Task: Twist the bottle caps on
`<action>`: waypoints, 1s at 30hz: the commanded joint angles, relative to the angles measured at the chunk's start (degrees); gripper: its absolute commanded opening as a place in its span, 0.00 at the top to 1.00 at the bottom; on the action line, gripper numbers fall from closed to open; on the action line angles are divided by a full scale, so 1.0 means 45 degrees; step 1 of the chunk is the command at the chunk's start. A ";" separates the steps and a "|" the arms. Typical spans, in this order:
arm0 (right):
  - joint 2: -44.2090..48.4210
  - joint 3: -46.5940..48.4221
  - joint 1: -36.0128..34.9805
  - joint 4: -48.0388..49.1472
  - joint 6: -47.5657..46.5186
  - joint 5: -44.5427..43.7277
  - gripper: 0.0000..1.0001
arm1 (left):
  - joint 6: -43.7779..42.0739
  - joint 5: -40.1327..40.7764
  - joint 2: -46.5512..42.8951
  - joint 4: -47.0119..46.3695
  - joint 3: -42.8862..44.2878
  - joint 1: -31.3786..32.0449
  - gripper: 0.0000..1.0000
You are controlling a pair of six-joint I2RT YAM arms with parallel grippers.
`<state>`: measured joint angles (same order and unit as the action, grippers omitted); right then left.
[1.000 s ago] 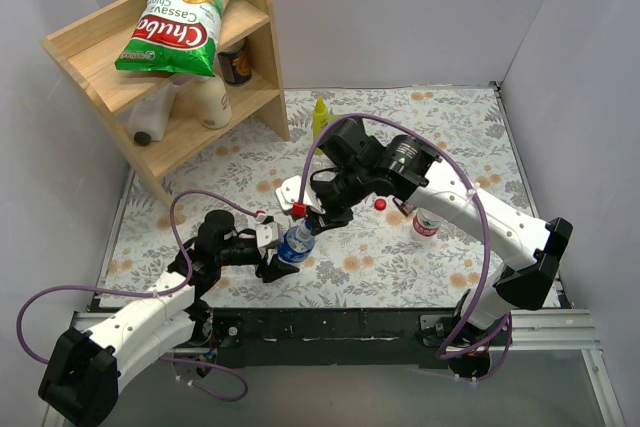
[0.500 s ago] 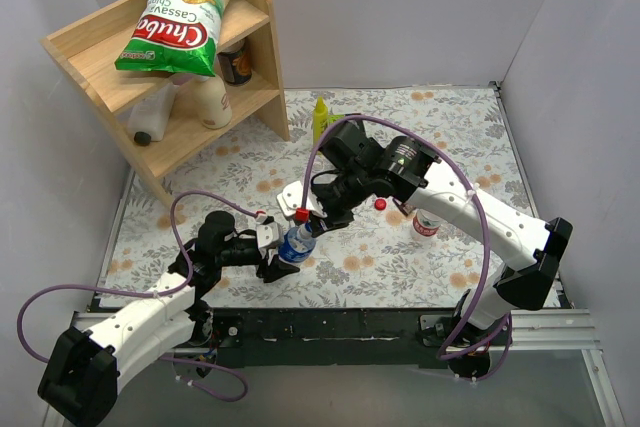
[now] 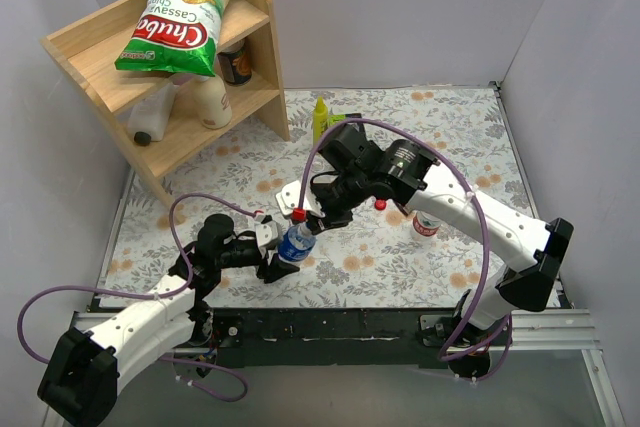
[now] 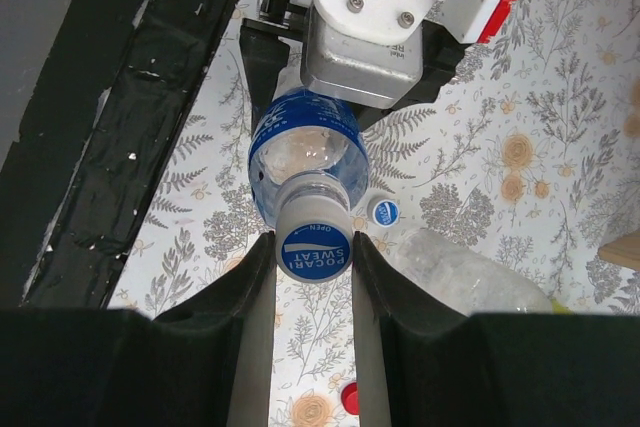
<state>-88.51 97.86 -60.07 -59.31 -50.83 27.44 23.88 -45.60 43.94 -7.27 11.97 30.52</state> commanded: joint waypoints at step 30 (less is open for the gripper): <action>-0.0624 -0.0634 -0.1182 0.0033 0.1038 -0.1215 0.79 | 0.0201 0.0798 -0.1112 -0.3716 -0.0530 0.0385 1.00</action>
<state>-88.71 96.20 -64.25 -57.89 -50.70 22.57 22.55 -42.65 42.33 -10.85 8.82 32.12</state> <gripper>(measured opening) 0.361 0.541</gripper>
